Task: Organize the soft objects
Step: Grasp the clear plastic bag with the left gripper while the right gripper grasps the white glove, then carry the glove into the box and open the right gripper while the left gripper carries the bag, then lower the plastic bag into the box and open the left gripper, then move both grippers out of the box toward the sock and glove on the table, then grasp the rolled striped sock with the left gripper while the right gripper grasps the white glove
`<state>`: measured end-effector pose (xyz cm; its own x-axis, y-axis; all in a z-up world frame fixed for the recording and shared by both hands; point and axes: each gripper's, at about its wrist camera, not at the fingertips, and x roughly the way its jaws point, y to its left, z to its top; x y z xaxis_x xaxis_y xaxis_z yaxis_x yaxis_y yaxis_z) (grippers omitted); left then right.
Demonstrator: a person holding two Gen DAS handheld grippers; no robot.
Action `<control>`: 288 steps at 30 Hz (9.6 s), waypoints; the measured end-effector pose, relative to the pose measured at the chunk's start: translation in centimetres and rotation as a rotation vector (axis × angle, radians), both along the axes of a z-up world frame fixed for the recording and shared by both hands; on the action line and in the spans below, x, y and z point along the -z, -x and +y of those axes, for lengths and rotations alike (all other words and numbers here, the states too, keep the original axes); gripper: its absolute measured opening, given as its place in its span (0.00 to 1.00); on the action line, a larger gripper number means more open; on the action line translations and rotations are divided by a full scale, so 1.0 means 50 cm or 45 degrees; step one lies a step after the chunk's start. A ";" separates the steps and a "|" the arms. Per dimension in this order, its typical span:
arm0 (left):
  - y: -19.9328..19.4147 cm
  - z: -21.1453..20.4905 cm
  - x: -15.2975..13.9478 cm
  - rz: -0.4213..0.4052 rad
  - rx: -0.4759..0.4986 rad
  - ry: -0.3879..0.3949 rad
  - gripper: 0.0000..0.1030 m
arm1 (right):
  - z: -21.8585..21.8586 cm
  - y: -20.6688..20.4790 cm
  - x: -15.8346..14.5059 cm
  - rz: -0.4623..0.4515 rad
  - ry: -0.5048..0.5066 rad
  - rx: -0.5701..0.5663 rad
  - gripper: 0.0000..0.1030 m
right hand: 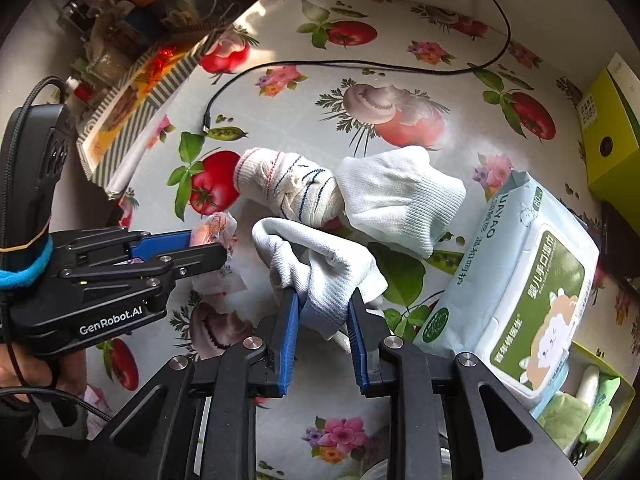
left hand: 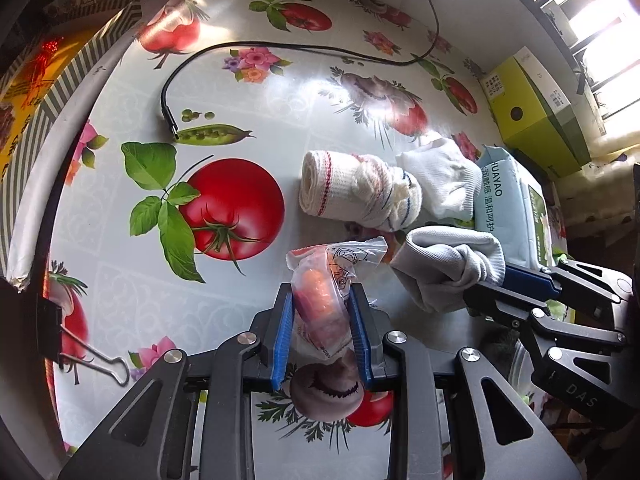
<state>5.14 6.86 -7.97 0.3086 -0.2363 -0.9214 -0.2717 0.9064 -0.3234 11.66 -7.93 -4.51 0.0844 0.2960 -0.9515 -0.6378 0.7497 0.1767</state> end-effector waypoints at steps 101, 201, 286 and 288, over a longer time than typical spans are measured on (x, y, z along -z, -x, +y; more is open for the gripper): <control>-0.143 -0.644 -0.176 -0.110 0.805 0.001 0.27 | -0.832 0.037 -0.047 -0.098 -0.199 1.124 0.36; -0.015 -0.302 -0.189 -0.187 0.339 -0.128 0.41 | -0.370 0.113 -0.151 -0.064 -0.175 0.476 0.45; -0.077 0.053 -0.008 0.005 -0.146 0.035 0.41 | 0.064 -0.201 0.080 0.062 0.168 0.165 0.59; -0.086 0.050 -0.009 0.002 -0.143 0.046 0.41 | 0.064 -0.200 0.080 0.037 0.183 0.152 0.40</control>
